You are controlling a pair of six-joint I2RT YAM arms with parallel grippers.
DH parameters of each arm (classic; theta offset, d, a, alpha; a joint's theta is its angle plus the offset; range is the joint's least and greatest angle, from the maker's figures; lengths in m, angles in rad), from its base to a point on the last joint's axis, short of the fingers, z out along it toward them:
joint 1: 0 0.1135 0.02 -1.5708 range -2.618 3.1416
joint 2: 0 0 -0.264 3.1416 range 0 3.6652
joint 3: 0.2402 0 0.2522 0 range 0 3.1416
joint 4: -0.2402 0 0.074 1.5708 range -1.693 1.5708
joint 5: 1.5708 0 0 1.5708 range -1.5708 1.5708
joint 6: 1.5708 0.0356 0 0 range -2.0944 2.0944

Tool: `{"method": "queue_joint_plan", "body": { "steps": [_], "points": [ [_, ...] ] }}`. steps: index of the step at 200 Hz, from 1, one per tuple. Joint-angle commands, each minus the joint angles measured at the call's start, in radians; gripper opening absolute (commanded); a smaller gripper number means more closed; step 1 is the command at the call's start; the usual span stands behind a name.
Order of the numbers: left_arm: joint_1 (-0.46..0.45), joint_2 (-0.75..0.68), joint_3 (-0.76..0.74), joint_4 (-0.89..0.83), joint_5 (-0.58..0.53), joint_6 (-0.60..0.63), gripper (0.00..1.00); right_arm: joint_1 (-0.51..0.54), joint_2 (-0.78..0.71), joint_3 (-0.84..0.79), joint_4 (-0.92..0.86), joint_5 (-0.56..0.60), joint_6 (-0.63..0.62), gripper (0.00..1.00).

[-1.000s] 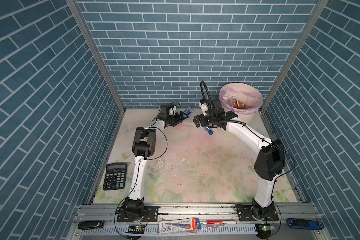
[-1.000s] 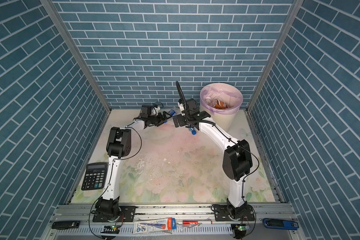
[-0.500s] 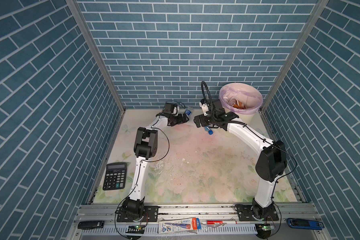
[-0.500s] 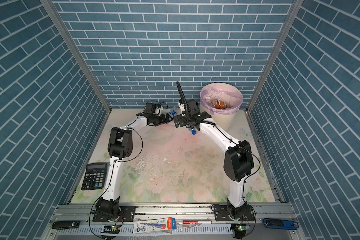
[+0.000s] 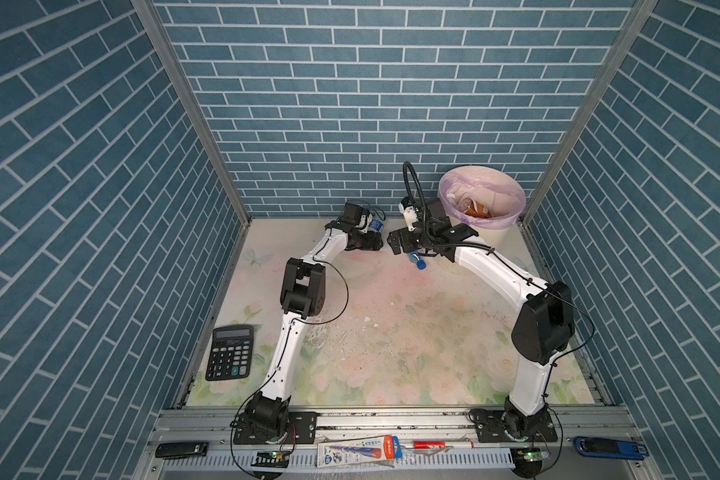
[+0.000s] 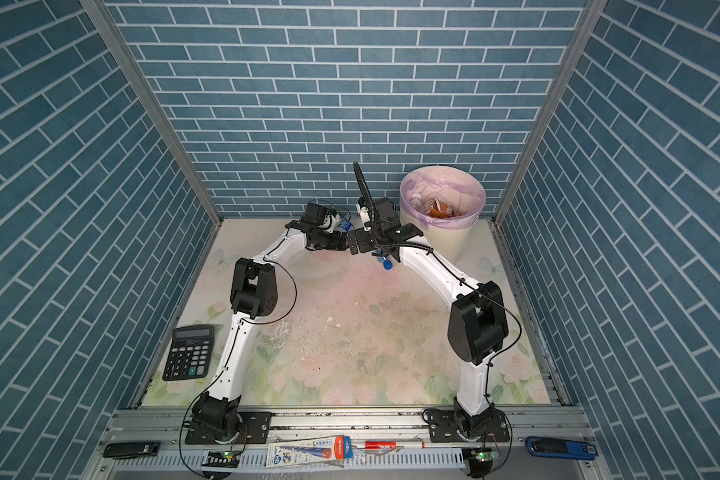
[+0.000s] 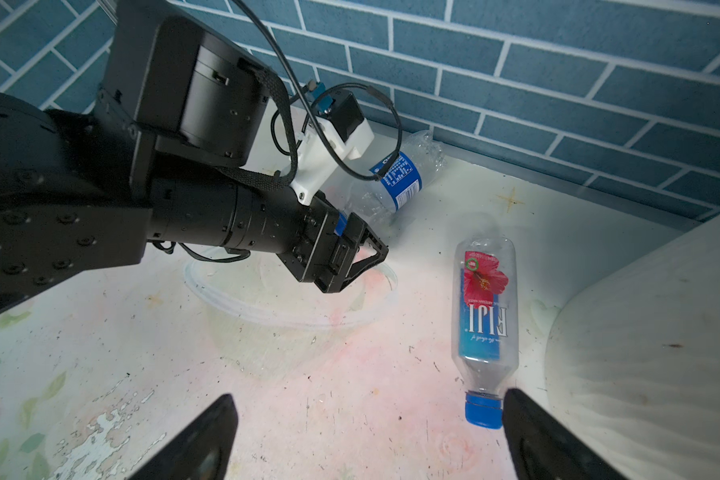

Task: Throw the plastic bottles in the bin
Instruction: 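Close the left gripper on the blue cap of the bottle, then lift the blue-labelled bottle with the left gripper while the right approaches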

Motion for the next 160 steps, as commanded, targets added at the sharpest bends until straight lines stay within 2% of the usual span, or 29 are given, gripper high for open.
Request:
{"method": "queue_joint_plan", "body": {
  "steps": [1,65,87,100,120,150,160],
  "points": [
    [0.006,0.04,0.039,-0.073,-0.021,0.04,0.79,-0.005,-0.028,-0.021,0.01,0.002,0.019,0.99],
    [0.004,0.048,0.047,-0.1,-0.031,0.03,0.6,-0.006,-0.035,-0.027,0.014,-0.008,0.031,0.99],
    [0.004,0.048,0.041,-0.102,-0.037,0.029,0.47,-0.006,-0.041,-0.028,0.014,-0.012,0.034,0.99],
    [0.004,0.047,0.038,-0.105,-0.042,0.028,0.46,-0.004,-0.046,-0.031,0.014,-0.012,0.034,0.99],
    [0.004,0.046,0.036,-0.11,-0.044,0.031,0.38,-0.004,-0.056,-0.04,0.017,-0.011,0.035,0.99],
    [0.005,0.035,0.019,-0.105,-0.049,0.025,0.37,-0.005,-0.075,-0.061,0.021,-0.01,0.035,0.99],
    [0.004,0.025,0.007,-0.1,-0.046,0.023,0.33,-0.004,-0.08,-0.066,0.021,-0.009,0.035,0.99]
  ]
}}
